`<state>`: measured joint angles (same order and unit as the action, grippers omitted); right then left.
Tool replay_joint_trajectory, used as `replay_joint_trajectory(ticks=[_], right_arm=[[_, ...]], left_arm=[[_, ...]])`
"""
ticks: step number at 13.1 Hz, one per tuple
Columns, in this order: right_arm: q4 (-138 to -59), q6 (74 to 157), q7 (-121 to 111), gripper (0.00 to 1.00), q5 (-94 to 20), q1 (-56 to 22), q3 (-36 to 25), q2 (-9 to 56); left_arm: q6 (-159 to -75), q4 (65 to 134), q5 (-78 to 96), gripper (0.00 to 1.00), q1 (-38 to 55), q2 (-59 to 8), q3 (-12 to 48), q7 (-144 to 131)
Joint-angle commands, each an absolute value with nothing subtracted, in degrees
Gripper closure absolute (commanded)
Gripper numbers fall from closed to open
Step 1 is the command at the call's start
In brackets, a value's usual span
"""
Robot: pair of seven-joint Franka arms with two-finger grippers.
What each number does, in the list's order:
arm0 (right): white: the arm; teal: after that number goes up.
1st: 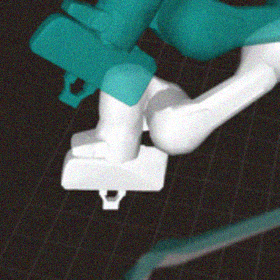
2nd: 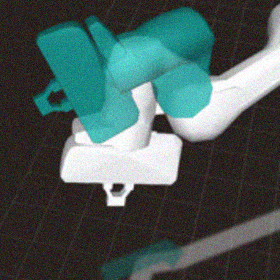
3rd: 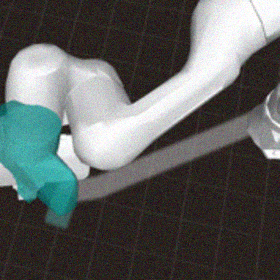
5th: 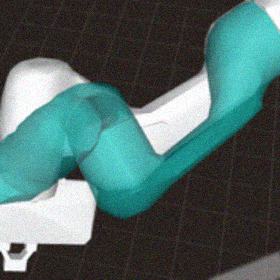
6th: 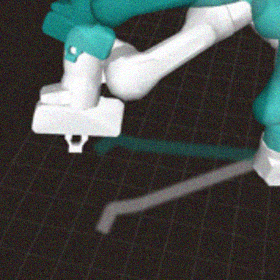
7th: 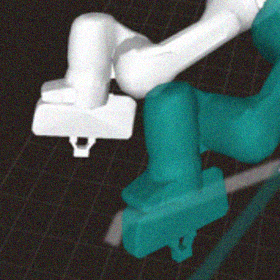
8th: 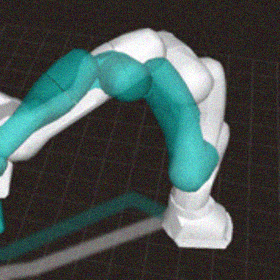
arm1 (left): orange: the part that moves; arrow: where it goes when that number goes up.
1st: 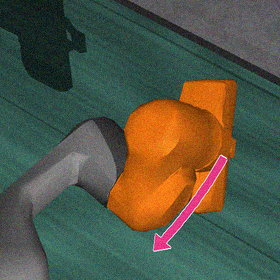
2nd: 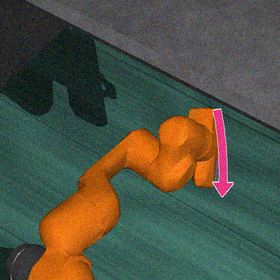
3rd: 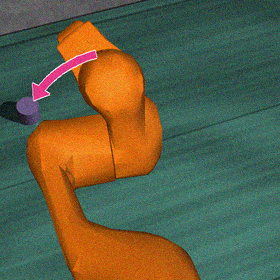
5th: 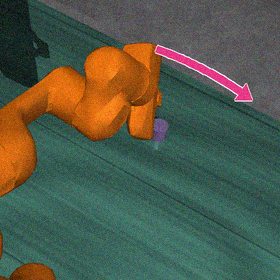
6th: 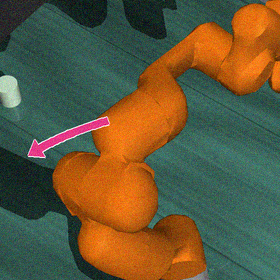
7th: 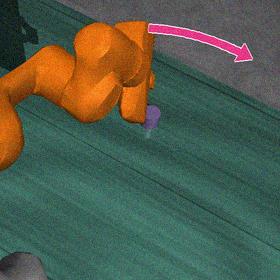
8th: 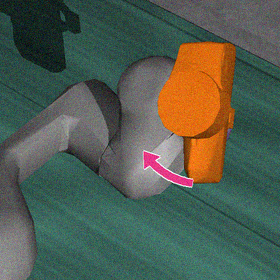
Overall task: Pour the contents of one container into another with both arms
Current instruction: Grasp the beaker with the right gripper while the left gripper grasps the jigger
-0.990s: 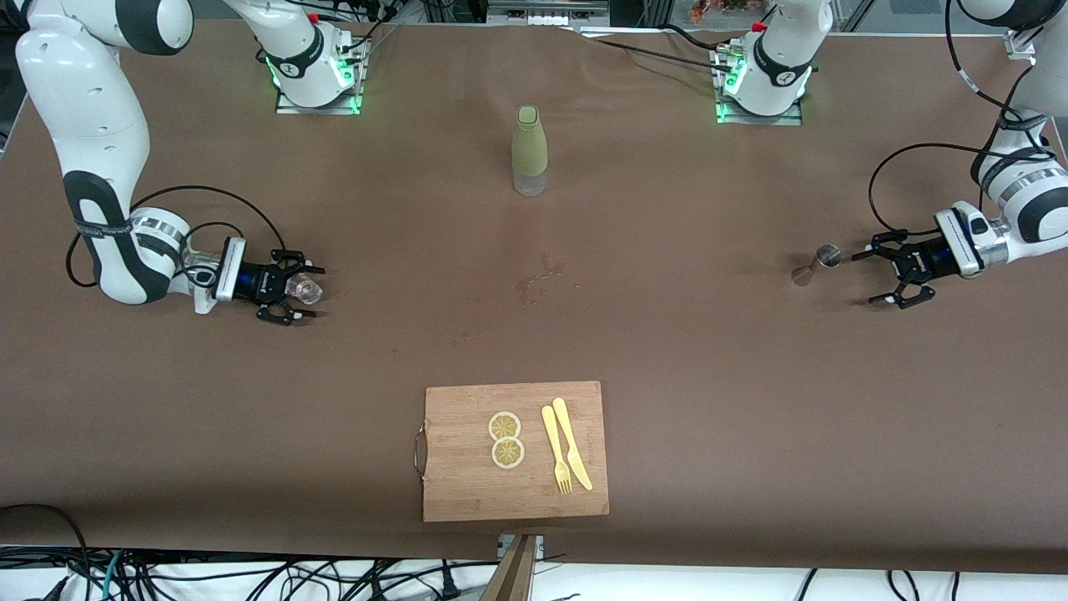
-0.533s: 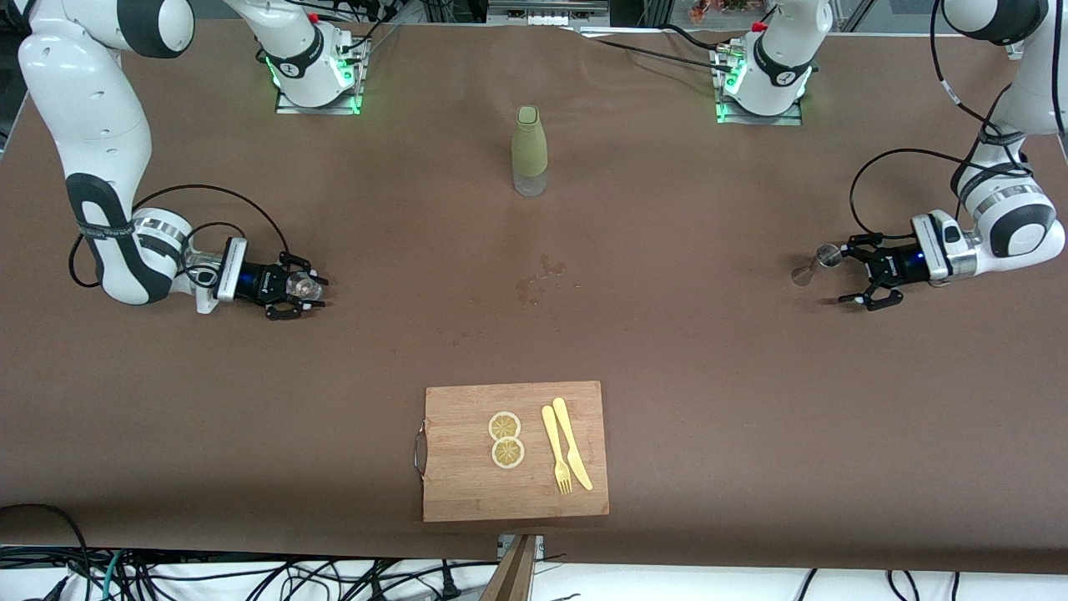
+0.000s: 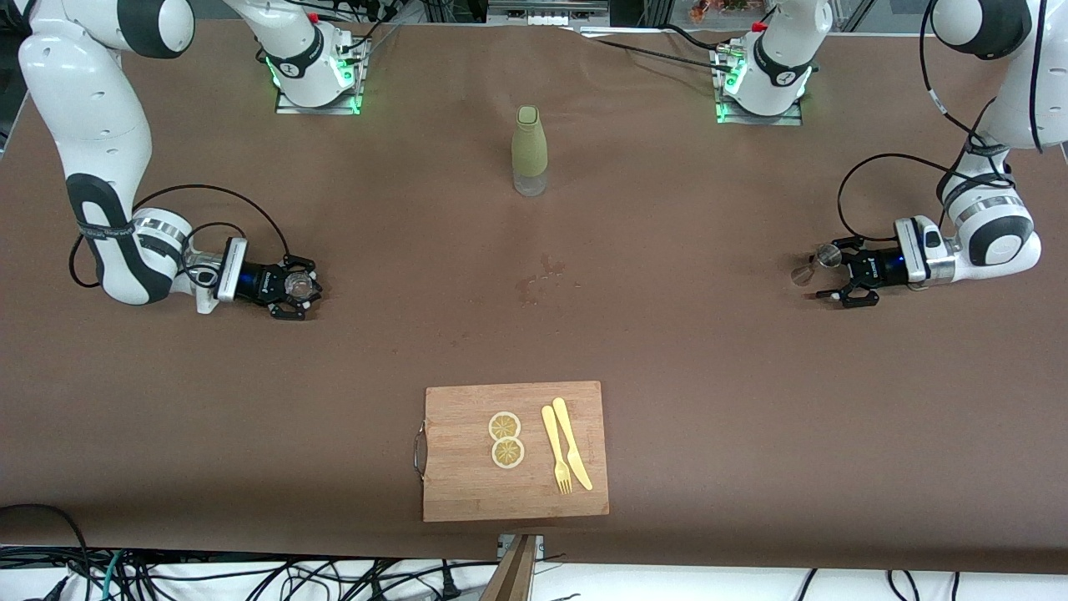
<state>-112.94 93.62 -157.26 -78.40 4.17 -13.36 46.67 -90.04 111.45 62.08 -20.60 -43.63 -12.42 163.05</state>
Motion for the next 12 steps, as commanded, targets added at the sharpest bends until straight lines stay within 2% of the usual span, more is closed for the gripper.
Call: replay_joint_trajectory(ticks=[1,7,8,10,11,12], right_arm=[[-112.16,92.38,-161.02,1.00,-79.80,4.31,-12.66,46.93],[-106.28,90.44,-146.98,1.00,-79.80,0.89,-11.95,43.77],[-105.04,90.44,-144.78,1.00,-79.80,0.27,-11.87,43.77],[-103.45,91.05,-142.84,1.00,-80.07,-0.96,-11.78,43.77],[-103.36,91.05,-141.87,1.00,-80.68,-1.31,-11.86,43.77],[-103.19,90.97,-141.42,1.00,-80.86,-1.32,-11.87,43.77]], left_arm=[[-87.37,111.80,63.28,0.22,-20.65,-45.44,-13.36,184.82],[-86.31,111.89,62.76,0.31,-20.92,-45.53,-13.36,185.98],[-86.31,111.97,62.49,0.42,-21.00,-45.53,-13.36,185.98],[-86.13,111.97,62.14,0.46,-21.18,-45.53,-13.36,186.77],[-86.13,111.97,62.14,0.56,-21.27,-45.53,-13.45,186.85],[-85.96,111.97,61.96,0.61,-21.27,-45.53,-13.36,187.46]])
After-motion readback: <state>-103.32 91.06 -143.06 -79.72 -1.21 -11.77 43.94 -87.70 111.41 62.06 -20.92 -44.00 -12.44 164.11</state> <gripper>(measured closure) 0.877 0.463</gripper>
